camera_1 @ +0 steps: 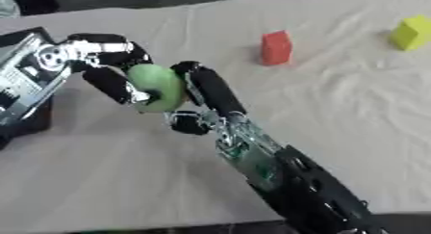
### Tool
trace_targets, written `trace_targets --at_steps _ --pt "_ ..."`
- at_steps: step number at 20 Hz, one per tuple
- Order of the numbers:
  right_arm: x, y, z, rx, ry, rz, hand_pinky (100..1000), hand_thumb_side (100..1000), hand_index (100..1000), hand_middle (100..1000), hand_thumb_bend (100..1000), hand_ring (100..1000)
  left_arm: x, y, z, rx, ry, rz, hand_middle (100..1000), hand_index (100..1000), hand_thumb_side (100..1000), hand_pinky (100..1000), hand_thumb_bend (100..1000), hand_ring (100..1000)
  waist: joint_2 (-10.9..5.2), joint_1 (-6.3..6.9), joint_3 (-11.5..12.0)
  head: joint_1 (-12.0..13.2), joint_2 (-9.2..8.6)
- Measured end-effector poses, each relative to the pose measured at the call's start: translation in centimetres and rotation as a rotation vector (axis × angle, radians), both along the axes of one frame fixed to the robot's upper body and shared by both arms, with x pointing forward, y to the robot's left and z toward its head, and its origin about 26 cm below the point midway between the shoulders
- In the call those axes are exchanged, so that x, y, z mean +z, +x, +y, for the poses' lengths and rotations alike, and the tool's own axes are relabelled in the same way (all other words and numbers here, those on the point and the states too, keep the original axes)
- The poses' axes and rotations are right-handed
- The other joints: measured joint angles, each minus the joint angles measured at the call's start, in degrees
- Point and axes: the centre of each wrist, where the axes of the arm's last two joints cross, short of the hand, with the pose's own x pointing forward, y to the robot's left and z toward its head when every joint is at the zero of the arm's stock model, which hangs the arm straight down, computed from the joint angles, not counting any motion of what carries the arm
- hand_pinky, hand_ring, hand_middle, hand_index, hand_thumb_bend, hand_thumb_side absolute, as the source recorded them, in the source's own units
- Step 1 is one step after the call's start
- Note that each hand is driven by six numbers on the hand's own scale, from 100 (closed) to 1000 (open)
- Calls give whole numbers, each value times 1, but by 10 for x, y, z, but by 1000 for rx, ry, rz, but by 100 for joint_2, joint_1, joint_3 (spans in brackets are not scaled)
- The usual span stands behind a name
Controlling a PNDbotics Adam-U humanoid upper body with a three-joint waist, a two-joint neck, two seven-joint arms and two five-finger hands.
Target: Pick up the objects with one hand, pass them to the other hand, and then place them into the box on the other side of the table.
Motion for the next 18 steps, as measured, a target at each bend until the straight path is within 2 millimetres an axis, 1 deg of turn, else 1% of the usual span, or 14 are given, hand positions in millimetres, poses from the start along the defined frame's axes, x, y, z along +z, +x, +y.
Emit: trace_targets --at_steps 1,2,3,4,5,7,10,13,18 --pt "0 0 0 0 0 0 722 100 680 599 294 719 0 0 0 4 5 -5 541 521 100 769 195 673 0 0 -1 0 0" --pt "0 0 0 0 -1 1 724 111 696 615 337 732 0 0 -1 9 12 -13 534 507 100 765 201 670 0 0 -3 0 0" --pt "0 0 0 1 -1 1 724 117 700 619 345 735 -1 0 -1 14 21 -23 533 505 100 765 204 670 0 0 -7 0 0" --pt "0 0 0 2 -2 1 734 157 733 662 402 759 -1 -1 -1 18 33 -35 532 496 100 765 218 671 0 0 -14 0 0" --pt "0 0 0 3 -4 2 740 176 755 689 424 774 -1 -1 -1 25 49 -56 533 494 100 765 225 672 0 0 -23 1 0" --pt "0 0 1 9 -15 -1 759 237 800 741 442 803 0 -2 -2 39 89 -103 536 492 100 766 241 677 0 0 -25 1 1" --pt "2 -1 2 17 -44 0 768 297 837 769 459 821 3 -5 -3 47 138 -174 530 484 100 762 243 670 0 -1 -28 2 2" --pt "4 -2 2 18 -74 11 771 313 843 778 464 827 7 -7 0 64 146 -214 522 477 100 758 237 660 0 -1 -30 2 2" --pt "9 -4 3 18 -90 16 769 316 841 779 453 826 14 -9 12 131 85 -246 509 470 100 749 215 641 0 -3 -31 1 2"
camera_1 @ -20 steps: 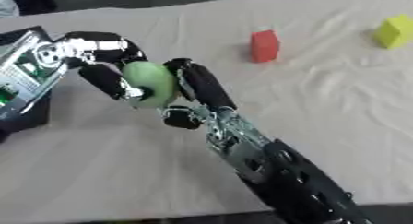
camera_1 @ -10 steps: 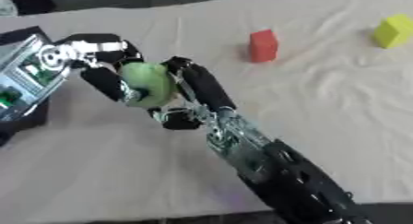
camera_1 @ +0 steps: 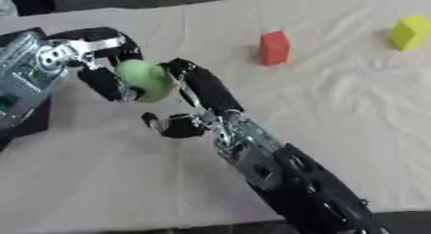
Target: Pick up the objects with one hand, pass them to the other hand, and then place them into the box on the other side of the table.
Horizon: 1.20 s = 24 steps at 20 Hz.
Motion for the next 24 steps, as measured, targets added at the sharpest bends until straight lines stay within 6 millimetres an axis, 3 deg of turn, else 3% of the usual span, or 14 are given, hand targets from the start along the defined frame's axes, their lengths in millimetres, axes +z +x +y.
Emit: trace_targets --at_steps 7,15,24 --pt "1 0 -2 -9 -9 24 766 282 828 766 436 815 14 4 39 152 -128 -57 502 472 100 743 195 626 0 -29 0 36 -1" --pt "13 -3 -4 13 21 29 760 275 822 754 422 805 20 7 91 336 -229 -110 500 476 100 742 189 623 0 -70 -1 309 -5" --pt "33 -10 -9 41 96 25 754 281 816 745 392 799 10 13 150 556 -244 -126 512 491 100 748 208 637 19 -93 -31 679 -53"
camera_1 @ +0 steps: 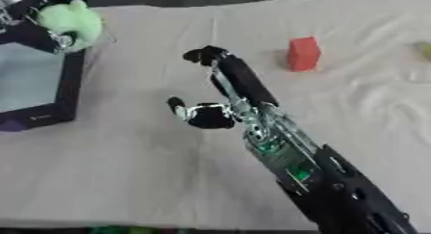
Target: Pick up the objects with one hand, pass them to the other hand, and then place them into the box on the other side of the table.
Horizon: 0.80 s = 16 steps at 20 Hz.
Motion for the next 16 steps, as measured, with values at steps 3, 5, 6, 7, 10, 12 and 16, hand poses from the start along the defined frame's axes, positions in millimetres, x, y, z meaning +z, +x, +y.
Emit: trace_targets --at_steps 3,5,6,7,10,12,16 --pt "6 -2 -2 4 22 -5 753 277 815 742 393 798 -9 4 20 76 1 28 515 500 100 749 217 640 8 -15 -8 93 -7" --pt "12 -4 -3 8 40 -11 753 273 813 741 395 797 -16 8 33 126 -1 47 517 505 100 750 220 642 17 -25 -22 146 -11" --pt "15 -5 -4 9 47 -16 753 272 813 741 397 797 -20 10 38 149 -4 58 517 506 100 750 221 642 19 -37 -37 171 -19" --pt "17 -6 -5 8 51 -18 753 270 813 740 398 796 -24 11 43 168 -8 66 518 507 100 750 221 643 23 -55 -47 193 -41" --pt "21 -8 -7 13 64 -26 752 271 812 740 395 796 -33 15 56 222 -16 79 518 509 100 749 221 642 59 -102 -67 271 -90" --pt "25 -9 -7 16 69 -34 752 271 811 739 395 796 -35 17 62 252 -18 74 520 514 100 750 227 643 78 -118 -80 332 -111" --pt "28 -11 -8 18 72 -39 752 269 811 738 395 795 -43 19 73 302 -22 78 561 608 124 759 316 666 121 -148 -82 411 -155"
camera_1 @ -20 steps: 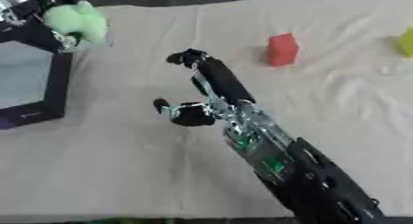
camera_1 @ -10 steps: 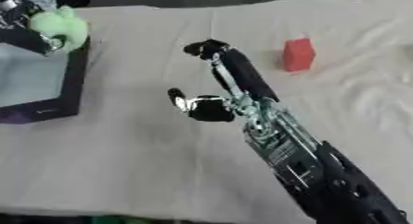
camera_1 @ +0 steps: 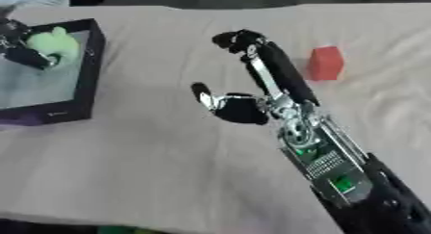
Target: Pick up the objects with one hand, pass them to the other hand, and then place them into the box on the other side of the table.
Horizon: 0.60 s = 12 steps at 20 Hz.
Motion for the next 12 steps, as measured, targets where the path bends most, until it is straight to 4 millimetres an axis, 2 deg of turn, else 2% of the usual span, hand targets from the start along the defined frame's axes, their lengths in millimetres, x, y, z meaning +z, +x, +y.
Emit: trace_targets --at_steps 1,4,5,6,7,9,12 --pt "1 0 0 0 2 -1 752 270 810 737 394 794 -2 1 2 8 -1 2 597 668 196 766 371 686 6 -8 -2 15 -4" --pt "1 0 -1 -3 5 -3 751 270 810 736 395 793 -7 2 9 29 -2 7 656 762 243 785 442 733 14 -21 -18 29 -9" --pt "2 0 -1 -2 5 -3 751 270 809 736 394 792 -8 3 11 38 0 5 672 786 295 791 491 745 22 -26 -22 31 -10" --pt "2 0 -1 -2 6 -3 752 270 809 735 393 792 -9 3 13 46 2 2 688 816 384 801 577 757 28 -30 -22 32 -10" --pt "2 0 -1 -1 7 -2 752 270 809 735 393 791 -10 3 13 52 4 -2 706 834 407 814 612 770 32 -32 -22 35 -11" --pt "2 0 -1 1 9 0 752 270 809 735 392 791 -10 3 15 67 7 -13 727 855 425 840 672 791 34 -30 -22 40 -11" --pt "3 -1 -1 3 12 -1 753 270 808 735 392 791 -12 4 17 95 18 -22 730 860 395 846 724 796 34 -25 -26 46 -11"
